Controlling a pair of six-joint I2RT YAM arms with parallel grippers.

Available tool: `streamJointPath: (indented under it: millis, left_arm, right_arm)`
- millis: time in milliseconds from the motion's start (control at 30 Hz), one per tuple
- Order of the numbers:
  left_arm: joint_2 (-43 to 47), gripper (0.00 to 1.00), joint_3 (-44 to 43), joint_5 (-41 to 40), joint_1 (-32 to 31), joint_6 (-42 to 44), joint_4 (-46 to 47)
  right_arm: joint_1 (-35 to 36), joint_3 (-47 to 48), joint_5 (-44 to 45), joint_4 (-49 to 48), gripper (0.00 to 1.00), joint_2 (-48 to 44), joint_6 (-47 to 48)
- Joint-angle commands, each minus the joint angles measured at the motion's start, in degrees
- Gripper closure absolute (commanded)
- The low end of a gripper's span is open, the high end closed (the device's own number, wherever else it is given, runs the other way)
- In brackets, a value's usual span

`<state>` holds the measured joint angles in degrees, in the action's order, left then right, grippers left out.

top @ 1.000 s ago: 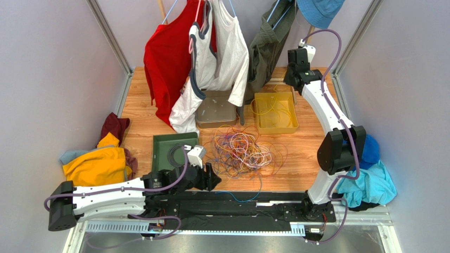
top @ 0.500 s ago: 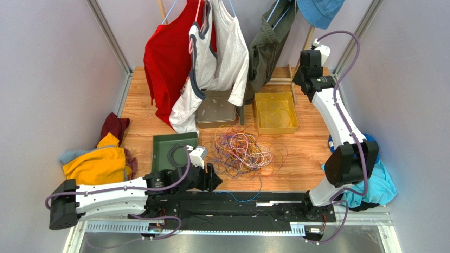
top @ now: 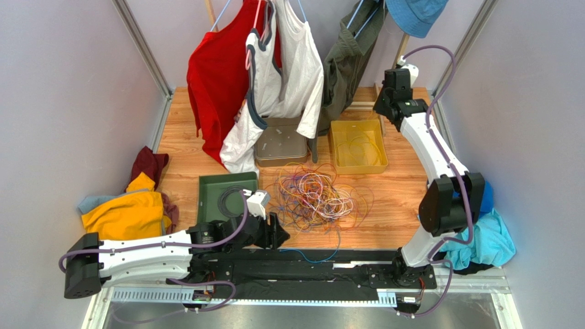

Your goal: Untangle the cables

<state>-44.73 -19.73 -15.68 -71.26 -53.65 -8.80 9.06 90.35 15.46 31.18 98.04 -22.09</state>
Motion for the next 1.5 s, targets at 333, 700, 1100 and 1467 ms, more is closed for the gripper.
streamJointPath:
  millis: [333, 700, 1100, 1467]
  left_arm:
    - [-7.8, 0.37, -2.3, 1.3, -0.2, 2.1, 4.4]
    - [-12.4, 0.39, -4.7, 5.2, -0.2, 1.4, 7.3]
    - [-11.3, 0.40, -3.3, 5.8, -0.2, 0.3, 7.7]
    - [-0.7, 0.41, -5.3, -3.5, -0.2, 2.9, -1.9]
  right_arm:
    - [1.1, 7.6, -2.8, 14.0, 0.44, 10.4, 0.3]
    - [2.5, 15.4, 10.3, 32.9, 0.46, 11.1, 1.5]
    - [4.9, 6.2, 13.4, 22.3, 0.50, 0.9, -2.3]
    - [21.8, -39.1, -10.8, -4.1, 0.52, -33.6, -11.2]
